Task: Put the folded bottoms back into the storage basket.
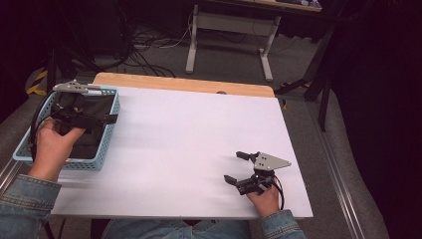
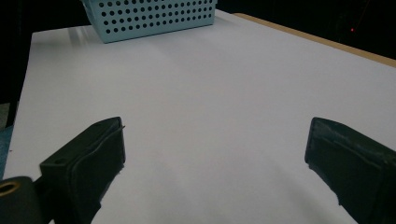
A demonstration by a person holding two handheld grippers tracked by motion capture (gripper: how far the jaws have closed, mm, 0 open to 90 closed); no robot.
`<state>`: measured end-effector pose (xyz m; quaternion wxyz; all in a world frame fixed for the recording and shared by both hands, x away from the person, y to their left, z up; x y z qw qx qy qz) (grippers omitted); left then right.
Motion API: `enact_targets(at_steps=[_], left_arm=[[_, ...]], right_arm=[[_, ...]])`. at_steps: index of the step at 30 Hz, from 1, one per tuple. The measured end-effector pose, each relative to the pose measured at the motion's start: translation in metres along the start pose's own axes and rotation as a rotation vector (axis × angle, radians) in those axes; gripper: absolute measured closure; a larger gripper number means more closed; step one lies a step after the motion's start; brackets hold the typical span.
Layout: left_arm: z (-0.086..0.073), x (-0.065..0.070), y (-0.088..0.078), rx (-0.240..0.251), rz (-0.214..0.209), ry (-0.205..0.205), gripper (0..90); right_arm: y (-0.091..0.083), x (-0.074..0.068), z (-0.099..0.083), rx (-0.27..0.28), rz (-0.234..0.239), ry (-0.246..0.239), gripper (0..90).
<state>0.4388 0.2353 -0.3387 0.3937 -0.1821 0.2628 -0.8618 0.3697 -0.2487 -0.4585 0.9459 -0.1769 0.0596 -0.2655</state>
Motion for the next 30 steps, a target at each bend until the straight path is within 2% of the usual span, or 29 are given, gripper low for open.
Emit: enact_targets(at_steps=[7,9,12,13,14,16,18,20,22,24,25,28,29,30], left_arm=[[-0.004,0.008,-0.001,0.024,-0.044,0.008,5.2],[-0.007,0.013,0.000,0.040,-0.086,0.011,5.1],[-0.010,0.016,0.001,0.060,-0.094,0.034,5.2],[-0.012,0.018,0.001,0.083,-0.099,0.062,6.0],[-0.012,0.018,0.001,0.083,-0.099,0.062,6.2],[-0.016,0.024,0.003,0.098,-0.124,0.066,6.2],[-0.020,0.030,0.006,0.108,-0.127,0.089,6.0],[-0.022,0.032,0.008,0.110,-0.130,0.093,5.9],[-0.025,0.036,0.011,0.115,-0.141,0.103,5.9],[-0.029,0.043,0.018,0.127,-0.169,0.102,5.5],[-0.031,0.044,0.020,0.134,-0.169,0.114,5.5],[-0.035,0.048,0.025,0.139,-0.179,0.118,5.3],[-0.038,0.051,0.029,0.141,-0.188,0.137,5.0],[-0.040,0.053,0.032,0.139,-0.195,0.133,4.7]], right_arm=[[0.000,0.000,0.000,-0.002,0.002,-0.001,5.5],[0.000,0.000,0.000,-0.002,0.001,-0.001,5.5],[0.000,0.000,0.000,-0.002,0.002,0.000,5.5],[0.000,0.000,0.000,-0.002,0.002,0.000,5.5],[0.000,0.000,0.000,-0.002,0.002,0.000,5.5],[0.000,0.000,0.000,-0.002,0.002,-0.001,5.5],[0.000,0.000,0.000,-0.004,0.002,-0.001,5.5],[0.000,0.000,0.000,-0.004,0.002,-0.001,5.5],[0.000,-0.001,0.000,-0.003,0.003,-0.002,5.5],[0.000,-0.001,0.000,-0.003,0.003,-0.003,5.5],[0.000,-0.001,0.000,-0.002,0.003,-0.004,5.5],[0.000,-0.001,0.000,-0.001,0.004,-0.003,5.5],[0.000,-0.001,0.000,0.000,0.004,-0.002,5.5],[0.000,-0.001,0.000,0.000,0.005,-0.003,5.5]])
Point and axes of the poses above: each handheld gripper's, and its own axes: y roughly forward along the jaws, z roughly out of its top, x roughly to its right, the point moved 3 cm from there along y, roughly forward along the jaws, and after that the axes turned 2 degrees about y, right-handed, at the moved point
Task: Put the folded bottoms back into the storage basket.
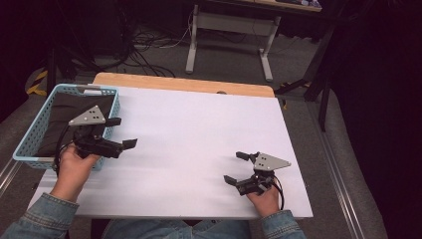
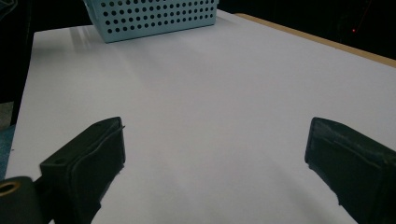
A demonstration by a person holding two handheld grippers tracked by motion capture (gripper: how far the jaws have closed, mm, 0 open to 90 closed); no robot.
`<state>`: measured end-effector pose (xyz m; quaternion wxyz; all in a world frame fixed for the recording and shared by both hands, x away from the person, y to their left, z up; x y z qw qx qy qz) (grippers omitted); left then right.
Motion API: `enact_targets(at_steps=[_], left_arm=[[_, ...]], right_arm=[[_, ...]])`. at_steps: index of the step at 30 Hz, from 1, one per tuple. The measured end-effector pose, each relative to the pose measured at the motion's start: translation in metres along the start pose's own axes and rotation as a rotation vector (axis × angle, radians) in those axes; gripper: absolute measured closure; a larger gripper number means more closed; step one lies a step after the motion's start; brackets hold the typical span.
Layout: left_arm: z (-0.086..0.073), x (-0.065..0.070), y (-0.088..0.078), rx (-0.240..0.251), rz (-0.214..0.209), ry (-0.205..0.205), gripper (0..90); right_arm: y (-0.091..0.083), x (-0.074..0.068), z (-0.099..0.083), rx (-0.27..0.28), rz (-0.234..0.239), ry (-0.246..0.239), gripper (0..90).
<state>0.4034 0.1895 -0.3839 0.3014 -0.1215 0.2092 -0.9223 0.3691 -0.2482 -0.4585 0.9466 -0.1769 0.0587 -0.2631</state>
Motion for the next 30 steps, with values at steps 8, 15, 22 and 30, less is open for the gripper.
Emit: enact_targets(at_steps=[8,15,22,30], left_arm=[[-0.011,0.009,0.013,0.028,-0.040,0.008,3.1],[-0.026,0.016,0.030,0.051,-0.060,0.022,1.0],[-0.038,0.020,0.041,0.043,-0.067,0.023,0.4],[-0.050,0.021,0.054,0.053,-0.078,0.041,0.0]], right_arm=[[0.000,0.000,0.000,0.000,0.002,-0.001,5.5],[0.000,0.000,0.000,0.002,0.004,0.000,5.5],[0.000,0.000,0.000,0.002,0.006,0.000,5.5],[0.000,-0.001,0.000,0.004,0.009,-0.001,5.5]])
Point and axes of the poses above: each handheld gripper's, and its own axes: y roughly forward along the jaws, z roughly out of its top, x roughly to its right, the point moved 3 cm from there along y, roughly forward along the jaws, and after that the axes turned 2 degrees about y, right-handed, at the moved point
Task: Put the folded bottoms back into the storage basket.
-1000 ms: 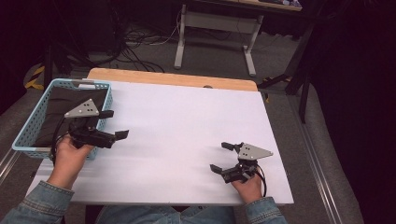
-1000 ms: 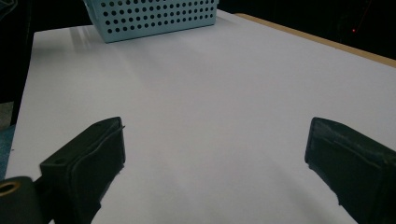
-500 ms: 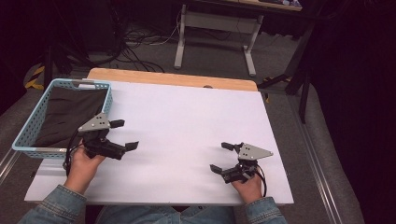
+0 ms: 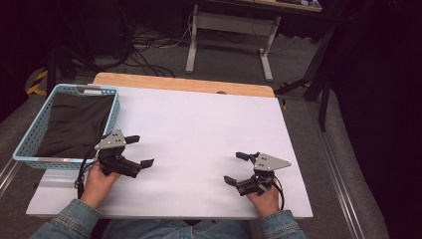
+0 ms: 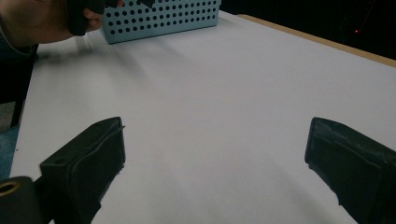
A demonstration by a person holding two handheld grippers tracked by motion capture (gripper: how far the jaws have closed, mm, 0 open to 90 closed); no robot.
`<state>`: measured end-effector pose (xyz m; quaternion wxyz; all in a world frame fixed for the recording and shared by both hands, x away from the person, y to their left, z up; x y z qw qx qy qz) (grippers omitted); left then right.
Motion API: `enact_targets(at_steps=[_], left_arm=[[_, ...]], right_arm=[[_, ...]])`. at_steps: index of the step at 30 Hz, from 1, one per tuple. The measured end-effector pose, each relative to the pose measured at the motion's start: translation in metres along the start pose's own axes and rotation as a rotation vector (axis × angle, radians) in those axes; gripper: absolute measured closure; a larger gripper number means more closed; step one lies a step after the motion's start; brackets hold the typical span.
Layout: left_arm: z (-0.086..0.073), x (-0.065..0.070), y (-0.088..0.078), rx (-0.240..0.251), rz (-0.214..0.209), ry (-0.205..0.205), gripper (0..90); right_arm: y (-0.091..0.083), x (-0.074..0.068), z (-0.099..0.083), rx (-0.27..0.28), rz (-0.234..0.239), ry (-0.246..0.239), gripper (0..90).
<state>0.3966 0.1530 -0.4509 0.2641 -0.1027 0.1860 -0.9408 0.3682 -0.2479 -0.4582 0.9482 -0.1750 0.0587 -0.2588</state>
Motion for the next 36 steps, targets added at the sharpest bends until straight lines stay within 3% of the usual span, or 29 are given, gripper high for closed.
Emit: enact_targets(at_steps=[4,7,12,25,36], left_arm=[[-0.009,0.001,0.009,-0.028,-0.013,-0.008,0.0],[-0.013,0.002,0.012,-0.022,-0.009,0.003,0.0],[-0.023,0.001,0.018,-0.052,-0.015,-0.019,0.0],[-0.027,0.004,0.025,-0.092,-0.013,-0.003,0.0],[-0.027,0.002,0.026,-0.091,-0.012,-0.004,0.0]], right_arm=[[0.000,-0.001,0.000,-0.002,0.005,-0.005,5.5],[0.000,-0.001,0.000,-0.001,0.007,-0.005,5.5],[-0.001,-0.002,0.000,-0.001,0.012,-0.008,5.5],[-0.001,-0.003,0.000,0.000,0.020,-0.010,5.5],[-0.001,-0.003,0.000,0.002,0.022,-0.011,5.5]])
Point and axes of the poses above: each handheld gripper's, and its own axes: y roughly forward along the jaws, z roughly out of its top, x roughly to its right, the point moved 3 cm from there along y, roughly forward along the jaws, and after that the axes turned 2 degrees about y, right-handed, at the moved point
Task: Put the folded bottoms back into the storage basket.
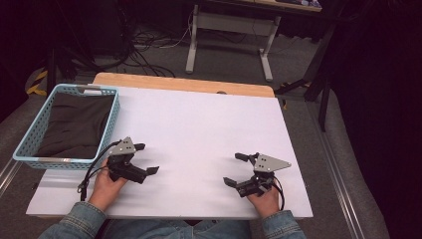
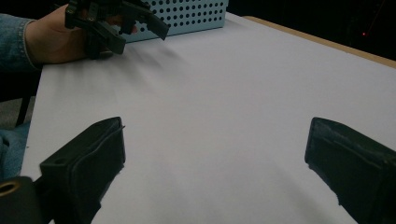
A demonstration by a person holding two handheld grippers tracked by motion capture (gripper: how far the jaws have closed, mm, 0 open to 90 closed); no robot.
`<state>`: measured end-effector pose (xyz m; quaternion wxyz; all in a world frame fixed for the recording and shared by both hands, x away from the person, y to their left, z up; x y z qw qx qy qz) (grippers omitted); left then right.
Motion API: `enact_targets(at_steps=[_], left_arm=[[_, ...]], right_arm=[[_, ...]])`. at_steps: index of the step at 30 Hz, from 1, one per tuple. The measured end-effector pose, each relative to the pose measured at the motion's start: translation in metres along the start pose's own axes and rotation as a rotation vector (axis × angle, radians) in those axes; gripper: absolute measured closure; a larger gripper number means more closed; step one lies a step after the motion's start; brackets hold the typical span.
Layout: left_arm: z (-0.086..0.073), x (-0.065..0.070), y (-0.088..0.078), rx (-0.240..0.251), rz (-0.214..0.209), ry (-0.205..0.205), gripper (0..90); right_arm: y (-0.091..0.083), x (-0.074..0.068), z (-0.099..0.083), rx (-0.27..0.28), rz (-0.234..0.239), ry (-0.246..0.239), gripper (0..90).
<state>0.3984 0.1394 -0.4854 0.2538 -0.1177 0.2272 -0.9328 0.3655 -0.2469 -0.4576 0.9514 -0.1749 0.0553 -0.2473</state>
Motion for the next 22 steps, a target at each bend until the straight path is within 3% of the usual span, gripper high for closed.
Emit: enact_targets(at_steps=[5,22], left_arm=[[0.0006,0.0003,-0.0007,0.003,-0.024,0.004,0.0],[0.0021,0.0007,-0.0024,0.007,-0.010,0.012,0.0]], right_arm=[[-0.0001,0.0000,0.0000,0.001,0.001,0.001,5.5],[0.0001,0.0000,0.0000,-0.002,0.002,-0.001,5.5]])
Point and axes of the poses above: each handheld gripper's, and its own axes: y roughly forward along the jaws, z roughly out of its top, x roughly to its right, the point moved 3 cm from there along y, roughly forward along the jaws, and after that the axes turned 2 degrees about y, right-handed, at the moved point
